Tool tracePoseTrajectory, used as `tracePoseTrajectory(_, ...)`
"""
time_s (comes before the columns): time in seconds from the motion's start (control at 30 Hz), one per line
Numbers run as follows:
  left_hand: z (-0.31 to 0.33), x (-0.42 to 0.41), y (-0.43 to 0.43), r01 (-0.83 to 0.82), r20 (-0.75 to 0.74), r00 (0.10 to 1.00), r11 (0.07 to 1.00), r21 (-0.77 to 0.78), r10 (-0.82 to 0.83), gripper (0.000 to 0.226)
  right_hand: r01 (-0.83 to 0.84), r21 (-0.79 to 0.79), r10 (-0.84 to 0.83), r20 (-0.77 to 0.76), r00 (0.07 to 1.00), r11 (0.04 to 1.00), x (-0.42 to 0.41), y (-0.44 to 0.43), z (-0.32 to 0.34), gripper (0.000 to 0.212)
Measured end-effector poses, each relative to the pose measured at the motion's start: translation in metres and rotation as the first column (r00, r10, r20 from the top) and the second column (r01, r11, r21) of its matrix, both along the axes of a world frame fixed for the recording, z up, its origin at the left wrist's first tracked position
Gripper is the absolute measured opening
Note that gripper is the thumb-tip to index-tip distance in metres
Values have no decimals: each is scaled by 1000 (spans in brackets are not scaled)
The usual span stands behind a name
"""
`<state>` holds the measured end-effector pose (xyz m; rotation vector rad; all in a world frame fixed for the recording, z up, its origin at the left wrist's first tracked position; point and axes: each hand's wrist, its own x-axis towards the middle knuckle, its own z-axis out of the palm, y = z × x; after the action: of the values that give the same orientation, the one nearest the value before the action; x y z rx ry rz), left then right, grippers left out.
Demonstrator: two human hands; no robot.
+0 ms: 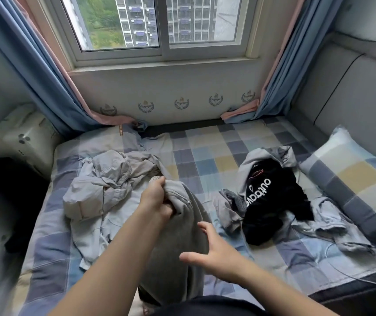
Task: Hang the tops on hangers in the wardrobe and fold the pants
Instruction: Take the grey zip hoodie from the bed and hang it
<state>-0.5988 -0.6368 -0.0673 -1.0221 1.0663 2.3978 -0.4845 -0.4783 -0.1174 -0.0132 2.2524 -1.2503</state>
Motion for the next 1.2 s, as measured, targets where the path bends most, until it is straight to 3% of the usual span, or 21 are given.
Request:
tracePoseTrajectory(0.07, 8, 1, 3, -36, -5, 999, 997, 67, 36, 23, 22, 48, -21, -15, 1000, 999, 2, -11, -12, 122)
tracePoseTrajectory(0.13, 13, 5, 7, -36, -37, 999, 992, 118, 40, 21, 109, 49, -106, -45, 993, 993, -2, -17, -21, 109)
tracePoseTrajectory(0.3, 15, 14, 7, 24, -109, 994, 999, 45, -19, 36, 276, 130, -239, -245, 940, 952, -31, 4, -31, 11)
tracePoseTrajectory(0.43, 2, 17, -12, 64, -159, 983, 978, -198, -96, 18, 369, 73, -296, -463, 836, 927, -64, 44, -14, 26)
tracePoseTrajectory(0.53, -11, 21, -22, 114, -136, 974, 910, -398, -181, 19, 351, -18, -301, -560, 772, 936, -90, 61, 19, 26)
tracePoseTrajectory(0.6, -19, 25, -22, 161, -111, 959, 819, -550, -263, 27, 300, -86, -288, -609, 739, 950, -107, 64, 45, 24)
tracePoseTrajectory(0.63, -21, 26, -22, 178, -89, 946, 728, -662, -312, 32, 263, -102, -267, -630, 730, 959, -115, 65, 58, 23)
tracePoseTrajectory(0.73, -28, 27, -26, 1, -140, 851, 267, -964, -506, 64, 64, -54, -84, -658, 748, 997, -128, 63, 96, 22)
tracePoseTrajectory(0.77, -25, 27, -25, -90, -198, 773, 205, -975, -603, 83, -20, -14, 6, -657, 754, 1000, -131, 61, 109, 21)
tracePoseTrajectory(0.8, -22, 26, -21, -120, -246, 680, 226, -967, -691, 95, -97, 24, 89, -653, 752, 995, -133, 58, 121, 19)
tracePoseTrajectory(0.83, -17, 26, -15, -86, -293, 593, 303, -949, -750, 97, -162, 50, 156, -648, 746, 985, -136, 55, 132, 17)
tracePoseTrajectory(0.9, -11, 26, 0, 17, -380, 495, 446, -895, -781, 73, -256, 66, 239, -633, 736, 964, -141, 48, 149, 13)
tracePoseTrajectory(0.93, -12, 25, 7, 3, -404, 479, 462, -887, -779, 51, -275, 70, 257, -624, 738, 959, -143, 45, 155, 12)
tracePoseTrajectory(1.0, -12, 23, 17, -92, -448, 472, 464, -881, -759, 13, -238, 76, 232, -631, 741, 968, -146, 42, 157, 12)
tracePoseTrajectory(1.13, -26, 23, 22, -92, -543, 613, 632, -770, -573, 11, 19, 103, 53, -650, 758, 995, -141, 54, 126, 15)
tracePoseTrajectory(1.2, -34, 26, 23, -55, -538, 686, 702, -710, -491, 10, 92, 31, -56, -591, 805, 995, -130, 68, 101, 32)
